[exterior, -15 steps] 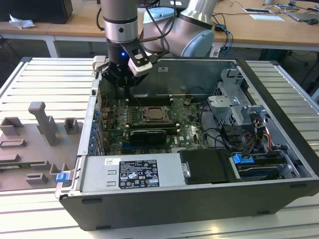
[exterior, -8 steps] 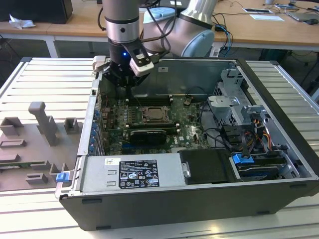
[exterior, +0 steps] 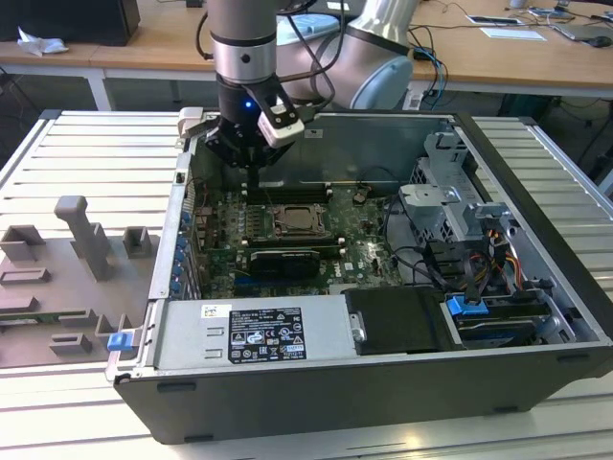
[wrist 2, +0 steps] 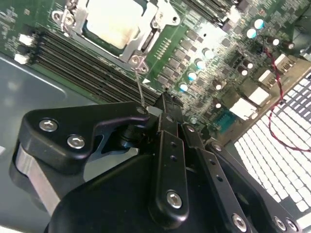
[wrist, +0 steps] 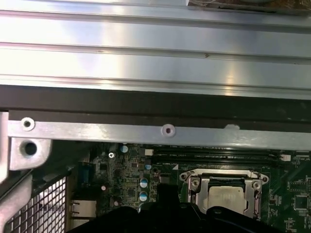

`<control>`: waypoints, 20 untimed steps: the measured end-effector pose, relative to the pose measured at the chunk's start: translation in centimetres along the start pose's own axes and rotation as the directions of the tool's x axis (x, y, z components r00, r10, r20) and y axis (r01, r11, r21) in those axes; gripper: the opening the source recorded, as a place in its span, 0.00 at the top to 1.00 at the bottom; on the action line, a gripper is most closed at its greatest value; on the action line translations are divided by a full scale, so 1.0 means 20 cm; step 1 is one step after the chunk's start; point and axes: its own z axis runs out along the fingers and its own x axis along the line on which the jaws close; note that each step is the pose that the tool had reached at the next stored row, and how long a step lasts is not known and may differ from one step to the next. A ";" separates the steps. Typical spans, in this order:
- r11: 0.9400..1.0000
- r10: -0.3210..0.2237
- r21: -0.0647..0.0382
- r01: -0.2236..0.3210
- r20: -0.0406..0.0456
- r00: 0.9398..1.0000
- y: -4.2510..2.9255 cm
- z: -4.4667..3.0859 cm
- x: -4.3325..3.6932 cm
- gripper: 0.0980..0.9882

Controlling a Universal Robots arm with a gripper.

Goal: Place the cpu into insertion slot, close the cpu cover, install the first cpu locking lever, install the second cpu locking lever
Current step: 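Install the first cpu locking lever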

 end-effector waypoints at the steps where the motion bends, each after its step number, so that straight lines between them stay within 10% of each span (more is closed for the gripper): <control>1: 1.000 0.000 0.000 0.000 0.000 1.000 0.000 0.000 -0.007 0.99; 18: 1.000 0.000 0.000 0.000 -0.001 1.000 -0.010 0.021 -0.241 0.99; 20: 1.000 0.001 -0.022 -0.001 0.000 1.000 -0.012 0.025 -0.249 0.99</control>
